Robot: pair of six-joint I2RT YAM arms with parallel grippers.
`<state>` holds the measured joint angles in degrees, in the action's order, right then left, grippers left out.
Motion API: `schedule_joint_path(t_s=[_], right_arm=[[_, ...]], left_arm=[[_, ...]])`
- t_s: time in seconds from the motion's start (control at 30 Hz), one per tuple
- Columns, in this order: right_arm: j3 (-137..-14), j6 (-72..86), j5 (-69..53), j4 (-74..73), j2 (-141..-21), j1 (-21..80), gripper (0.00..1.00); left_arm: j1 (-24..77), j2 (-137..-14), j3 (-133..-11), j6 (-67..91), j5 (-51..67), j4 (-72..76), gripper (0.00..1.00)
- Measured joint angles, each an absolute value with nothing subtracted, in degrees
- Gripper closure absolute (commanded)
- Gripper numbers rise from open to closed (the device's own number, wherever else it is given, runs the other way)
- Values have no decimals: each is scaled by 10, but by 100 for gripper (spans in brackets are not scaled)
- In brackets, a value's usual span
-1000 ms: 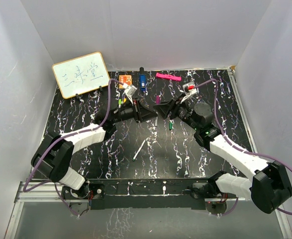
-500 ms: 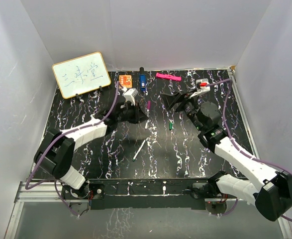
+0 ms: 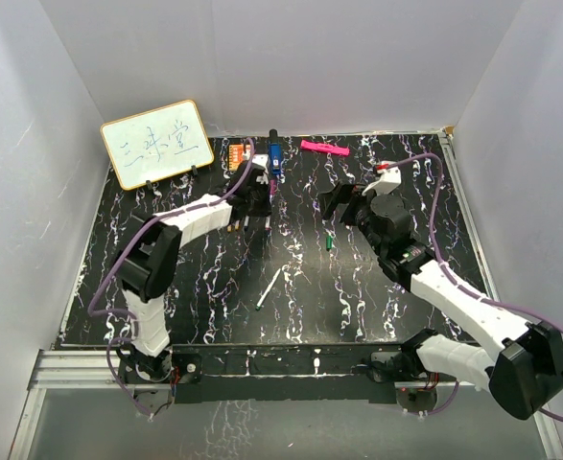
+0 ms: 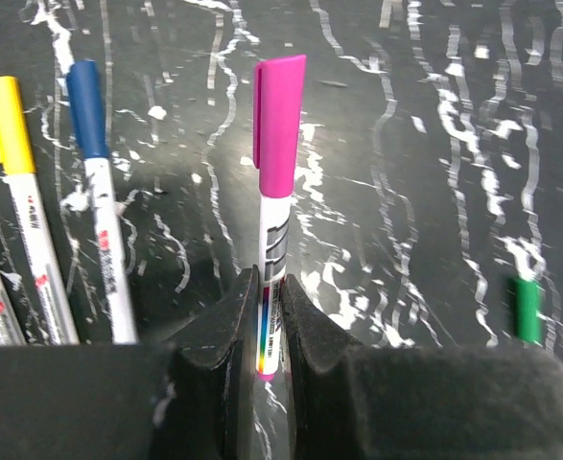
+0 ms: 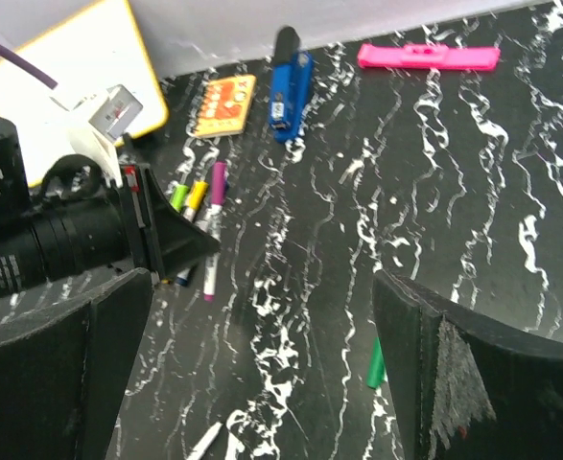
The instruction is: Insert the pens into the pen caps
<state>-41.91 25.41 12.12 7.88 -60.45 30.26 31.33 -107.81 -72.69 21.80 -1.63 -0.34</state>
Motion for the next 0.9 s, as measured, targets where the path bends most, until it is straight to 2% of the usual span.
schedule_joint_path(t_s=[0.23,0.57,0.9], right_arm=[[-419,262,150,39,-622,303,2],[-418,271,151,34,-623,303,2],[-418,272,151,35,-624,303,2]], left_arm=[[295,-1162,-796,206,-65,-58,100],[280,-1218,-879,193,-103,-114,100],[280,-1236,-896,190,-100,-137,97]])
